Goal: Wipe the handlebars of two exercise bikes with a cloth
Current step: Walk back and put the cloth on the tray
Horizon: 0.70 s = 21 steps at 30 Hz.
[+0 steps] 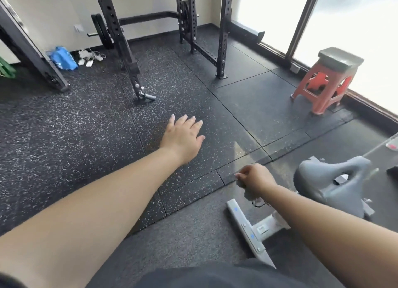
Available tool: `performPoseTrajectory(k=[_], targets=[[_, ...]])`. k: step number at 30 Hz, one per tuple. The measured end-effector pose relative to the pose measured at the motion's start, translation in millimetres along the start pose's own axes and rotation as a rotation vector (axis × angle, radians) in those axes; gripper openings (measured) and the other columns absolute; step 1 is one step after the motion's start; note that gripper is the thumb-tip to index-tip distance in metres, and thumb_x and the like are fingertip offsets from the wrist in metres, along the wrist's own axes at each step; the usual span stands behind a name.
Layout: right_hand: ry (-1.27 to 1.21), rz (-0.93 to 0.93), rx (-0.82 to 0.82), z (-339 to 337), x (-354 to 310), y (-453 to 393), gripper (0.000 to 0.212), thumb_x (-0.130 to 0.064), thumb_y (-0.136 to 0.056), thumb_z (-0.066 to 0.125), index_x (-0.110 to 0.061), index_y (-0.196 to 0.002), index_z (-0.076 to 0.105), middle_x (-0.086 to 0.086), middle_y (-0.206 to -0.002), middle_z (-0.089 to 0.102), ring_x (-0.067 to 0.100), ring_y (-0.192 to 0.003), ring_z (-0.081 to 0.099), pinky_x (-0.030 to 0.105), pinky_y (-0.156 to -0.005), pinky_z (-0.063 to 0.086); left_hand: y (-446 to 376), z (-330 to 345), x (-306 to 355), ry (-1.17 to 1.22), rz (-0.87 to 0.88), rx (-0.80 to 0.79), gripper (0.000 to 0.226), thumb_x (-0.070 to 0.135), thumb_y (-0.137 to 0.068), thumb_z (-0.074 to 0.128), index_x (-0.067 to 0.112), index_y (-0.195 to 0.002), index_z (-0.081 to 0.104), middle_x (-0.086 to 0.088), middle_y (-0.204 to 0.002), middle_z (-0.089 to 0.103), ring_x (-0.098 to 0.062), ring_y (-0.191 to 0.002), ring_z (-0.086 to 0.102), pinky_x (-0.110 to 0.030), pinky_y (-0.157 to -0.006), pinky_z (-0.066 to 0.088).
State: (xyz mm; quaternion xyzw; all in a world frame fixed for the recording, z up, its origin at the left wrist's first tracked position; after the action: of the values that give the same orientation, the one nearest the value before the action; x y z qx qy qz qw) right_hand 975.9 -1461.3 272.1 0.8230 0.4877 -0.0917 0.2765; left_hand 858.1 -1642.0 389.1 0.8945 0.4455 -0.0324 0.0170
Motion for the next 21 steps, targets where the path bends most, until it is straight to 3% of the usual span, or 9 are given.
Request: performPoseTrajectory(k=[3, 6, 8, 11, 15, 18, 21], targets=[[-0.046, -0.009, 0.007, -11, -14, -32, 0.025, -0.044, -0.078, 0.073, -0.02, -0.085, 0.071, 0.0, -0.089, 0.067, 0.017, -0.084, 0.062, 0.028, -0.081, 0.052, -22, 19, -13, -0.043, 0.025, -0.064, 0.056, 0.045, -0.101, 0.022, 0.023, -0.152, 0.019, -0.002, -0.16, 0.02, -0.023, -0.148, 0.012, -0.05, -0.12, 0.001], [-0.038, -0.001, -0.049, -11, -29, -65, 0.05, -0.039, -0.066, 0.083, -0.02, -0.108, 0.064, 0.002, -0.101, 0.045, 0.017, -0.104, 0.049, 0.026, -0.096, 0.042, -54, 31, -37, -0.094, 0.036, -0.104, 0.056, 0.045, -0.101, 0.02, 0.023, -0.152, 0.016, -0.002, -0.161, 0.018, -0.023, -0.148, 0.01, -0.05, -0.12, 0.0], [-0.038, 0.016, -0.087, -10, -39, -88, 0.062, -0.035, -0.062, 0.086, -0.02, -0.116, 0.059, 0.002, -0.107, 0.039, 0.018, -0.104, 0.049, 0.026, -0.1, 0.041, -83, 34, -54, -0.099, 0.04, -0.108, 0.056, 0.045, -0.101, 0.019, 0.022, -0.152, 0.016, -0.002, -0.161, 0.017, -0.023, -0.148, 0.01, -0.049, -0.12, 0.0], [-0.001, 0.034, -0.117, -9, -54, -125, 0.064, -0.031, -0.064, 0.086, -0.018, -0.119, 0.056, 0.004, -0.113, 0.037, 0.015, -0.097, 0.047, 0.03, -0.102, 0.044, -131, 33, -78, -0.093, 0.068, -0.089, 0.057, 0.045, -0.101, 0.02, 0.023, -0.152, 0.017, -0.002, -0.161, 0.017, -0.024, -0.148, 0.01, -0.049, -0.12, 0.0], [0.03, 0.068, -0.109, -16, -75, -174, 0.054, -0.034, -0.071, 0.081, -0.02, -0.118, 0.059, 0.008, -0.122, 0.045, 0.023, -0.102, 0.058, 0.034, -0.098, 0.047, -198, 32, -103, -0.089, 0.141, -0.063, 0.057, 0.046, -0.1, 0.02, 0.023, -0.152, 0.017, -0.001, -0.16, 0.018, -0.024, -0.148, 0.012, -0.05, -0.119, 0.001], [0.029, 0.091, -0.019, -30, -90, -205, 0.038, -0.043, -0.079, 0.071, -0.023, -0.11, 0.063, 0.006, -0.118, 0.054, 0.021, -0.103, 0.058, 0.033, -0.092, 0.048, -243, 34, -117, -0.076, 0.168, -0.074, 0.056, 0.045, -0.1, 0.02, 0.023, -0.152, 0.017, -0.002, -0.16, 0.018, -0.025, -0.148, 0.013, -0.052, -0.118, 0.001], [-0.011, 0.168, 0.079, -45, -93, -229, 0.036, -0.054, -0.08, 0.064, -0.025, -0.103, 0.064, 0.003, -0.112, 0.055, 0.021, -0.098, 0.06, 0.033, -0.084, 0.049, -283, 40, -117, -0.098, 0.212, -0.098, 0.057, 0.046, -0.1, 0.019, 0.023, -0.152, 0.015, -0.003, -0.16, 0.018, -0.027, -0.147, 0.015, -0.054, -0.118, 0.001]])
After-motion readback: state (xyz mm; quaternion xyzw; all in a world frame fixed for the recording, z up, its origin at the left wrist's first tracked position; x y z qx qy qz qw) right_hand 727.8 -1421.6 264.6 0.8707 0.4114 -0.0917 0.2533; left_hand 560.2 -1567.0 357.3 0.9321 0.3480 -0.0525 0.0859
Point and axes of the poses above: each hand's wrist, its own y-axis away from the middle knuckle, its own z-axis out of the palm, x = y × z, the point moved 8 cm from there along -y, towards the middle knuckle
